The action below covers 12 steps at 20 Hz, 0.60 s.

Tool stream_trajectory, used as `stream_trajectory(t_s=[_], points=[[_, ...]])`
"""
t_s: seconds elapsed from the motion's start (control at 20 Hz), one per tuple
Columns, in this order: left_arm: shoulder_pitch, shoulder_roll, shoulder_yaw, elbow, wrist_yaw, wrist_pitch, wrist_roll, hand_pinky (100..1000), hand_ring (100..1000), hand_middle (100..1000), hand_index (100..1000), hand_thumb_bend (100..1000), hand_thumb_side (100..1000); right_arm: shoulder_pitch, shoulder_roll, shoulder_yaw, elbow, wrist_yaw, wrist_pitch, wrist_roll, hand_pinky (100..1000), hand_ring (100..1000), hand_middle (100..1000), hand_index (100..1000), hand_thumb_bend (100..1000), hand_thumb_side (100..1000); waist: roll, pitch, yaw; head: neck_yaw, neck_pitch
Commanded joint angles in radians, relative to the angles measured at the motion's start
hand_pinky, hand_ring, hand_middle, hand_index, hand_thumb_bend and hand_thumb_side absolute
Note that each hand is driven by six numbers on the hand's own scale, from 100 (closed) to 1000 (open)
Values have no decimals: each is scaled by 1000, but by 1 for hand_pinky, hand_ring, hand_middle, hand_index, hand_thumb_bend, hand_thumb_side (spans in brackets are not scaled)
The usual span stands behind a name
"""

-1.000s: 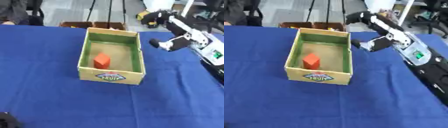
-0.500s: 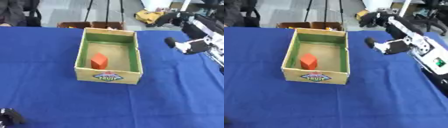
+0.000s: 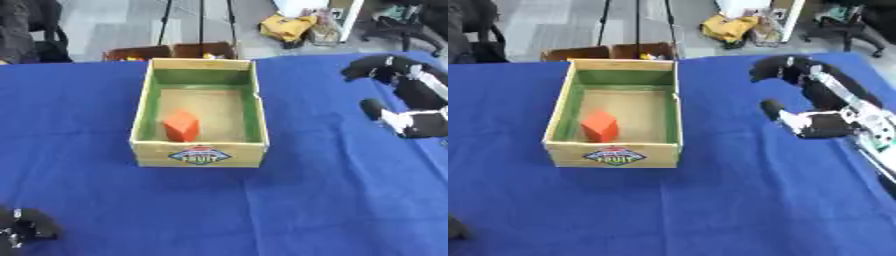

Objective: Pick up objects on the table and place them in the box.

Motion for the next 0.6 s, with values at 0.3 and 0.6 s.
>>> stream_trajectory(t_s=[0.3,0.6], points=[[-50,25,10,-19,38,1,19,626,714,619,759,374,1000,25,-15,2,-90,39,-12,28,851,830,670,861,271,451,4,-13,-10,16,-14],[-61,26,-3,-23,45,4,2,627,723,646,749,372,1000,26,-6,18,-113,54,-12,45,851,829,666,859,283,451,6,-12,-12,14,-14]])
